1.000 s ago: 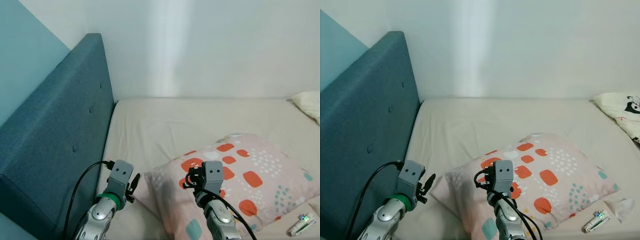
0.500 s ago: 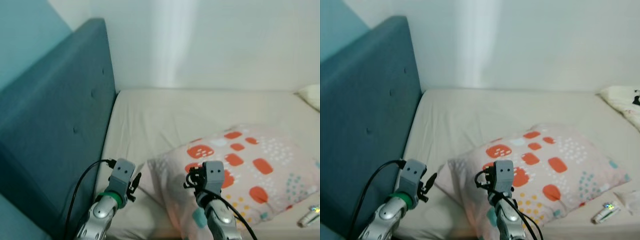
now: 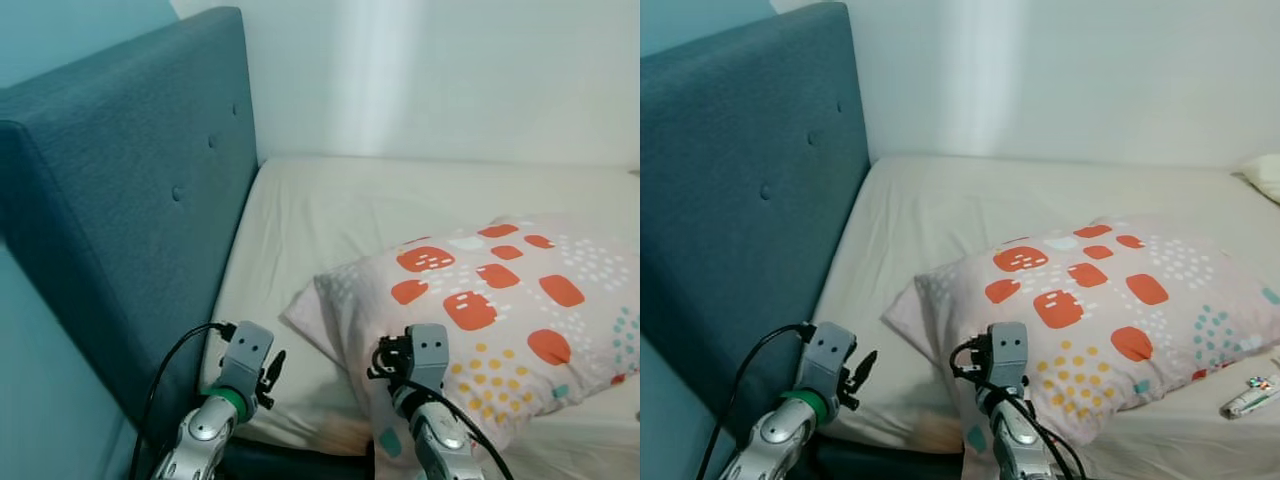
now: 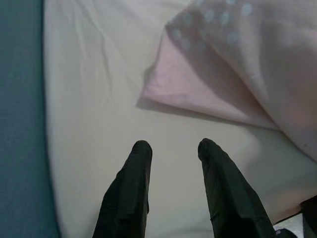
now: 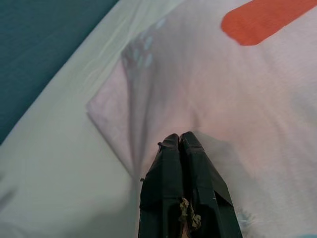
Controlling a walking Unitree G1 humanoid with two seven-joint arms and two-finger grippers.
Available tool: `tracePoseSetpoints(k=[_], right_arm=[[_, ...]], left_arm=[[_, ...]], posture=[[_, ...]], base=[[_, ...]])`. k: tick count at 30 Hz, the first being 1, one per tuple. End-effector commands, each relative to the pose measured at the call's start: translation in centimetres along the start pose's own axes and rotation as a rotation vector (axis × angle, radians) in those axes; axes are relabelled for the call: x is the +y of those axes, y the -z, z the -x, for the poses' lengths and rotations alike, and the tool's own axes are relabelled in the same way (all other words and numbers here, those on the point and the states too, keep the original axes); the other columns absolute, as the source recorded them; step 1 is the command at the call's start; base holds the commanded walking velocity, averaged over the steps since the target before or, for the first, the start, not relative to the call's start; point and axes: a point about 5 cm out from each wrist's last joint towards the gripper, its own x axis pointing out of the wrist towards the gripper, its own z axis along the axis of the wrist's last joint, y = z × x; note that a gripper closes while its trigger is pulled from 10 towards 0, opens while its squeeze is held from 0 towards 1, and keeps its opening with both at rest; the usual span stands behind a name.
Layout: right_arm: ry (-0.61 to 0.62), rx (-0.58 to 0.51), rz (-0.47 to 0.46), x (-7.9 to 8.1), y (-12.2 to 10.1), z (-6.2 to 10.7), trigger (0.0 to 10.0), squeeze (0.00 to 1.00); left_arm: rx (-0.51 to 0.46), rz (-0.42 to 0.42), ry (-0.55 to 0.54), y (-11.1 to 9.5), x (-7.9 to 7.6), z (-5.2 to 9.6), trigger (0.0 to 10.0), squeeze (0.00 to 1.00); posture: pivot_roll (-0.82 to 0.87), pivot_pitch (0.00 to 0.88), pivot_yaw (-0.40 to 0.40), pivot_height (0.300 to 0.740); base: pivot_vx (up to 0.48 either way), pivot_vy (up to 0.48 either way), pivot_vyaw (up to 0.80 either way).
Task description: Clean up the room
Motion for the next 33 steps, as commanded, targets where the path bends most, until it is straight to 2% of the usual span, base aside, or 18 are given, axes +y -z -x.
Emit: tracePoseSetpoints(k=[1,15,18,22,24,25,27,28,31,33], right_arm=[[0.018,0.022,-0.015,-0.2,0.6,0.4,10.0,0.0],[0.027,0.02,-0.012,-0.2,0.6,0.4,10.0,0.0],[0.044,0.015,0.0,-0.4,0.5,0.4,10.0,0.0],[0.098,-0.035,0.112,-1.4,-0.4,0.5,10.0,0.0],[0.1,-0.039,0.119,-1.4,-0.5,0.4,10.0,0.0],[0.176,-0.12,0.219,-3.3,-2.5,0.4,10.0,0.0],[0.246,-0.201,0.303,-5.2,-4.7,0.6,10.0,0.0],[0.246,-0.201,0.303,-5.2,-4.7,0.6,10.0,0.0],[0.293,-0.318,0.401,-7.8,-8.5,1.1,10.0,0.0],[0.292,-0.343,0.417,-8.1,-9.4,1.2,10.0,0.0]], left_arm=[[0.027,-0.009,0.01,0.5,-0.3,0.1,10.0,0.0],[0.028,-0.016,0.017,0.4,-0.3,-0.1,10.0,0.0],[0.02,-0.01,0.027,-0.1,-0.5,-0.5,10.0,0.0],[-0.004,0.052,0.067,-1.8,-0.6,-1.8,10.0,0.0],[-0.006,0.055,0.069,-1.9,-0.6,-1.8,10.0,0.0],[-0.051,0.068,0.139,-3.5,-0.4,-2.3,10.0,0.0],[-0.084,0.071,0.21,-4.9,-0.3,-2.6,10.0,0.0],[-0.084,0.071,0.21,-4.9,-0.3,-2.6,10.0,0.0],[-0.13,0.071,0.275,-6.9,-0.5,-3.0,10.0,0.0],[-0.141,0.071,0.278,-7.3,-0.5,-3.1,10.0,0.0]], posture=[[-0.09,0.009,0.057,0.571],[-0.09,0.012,0.063,0.571],[-0.09,0.02,0.062,0.571],[-0.1,0.031,0.06,0.571],[-0.1,0.031,0.06,0.571],[-0.11,0.053,0.06,0.571],[-0.12,0.071,0.059,0.571],[-0.12,0.071,0.059,0.571],[-0.14,0.092,0.061,0.571],[-0.14,0.094,0.062,0.571]], base=[[0.0,0.0,0.0],[0.0,0.0,0.0],[0.0,0.0,0.0],[0.0,0.0,0.0],[0.0,0.0,0.0],[0.0,0.0,0.0],[0.0,0.0,0.0],[0.0,0.0,0.0],[0.0,0.0,0.0],[0.0,0.0,0.0]])
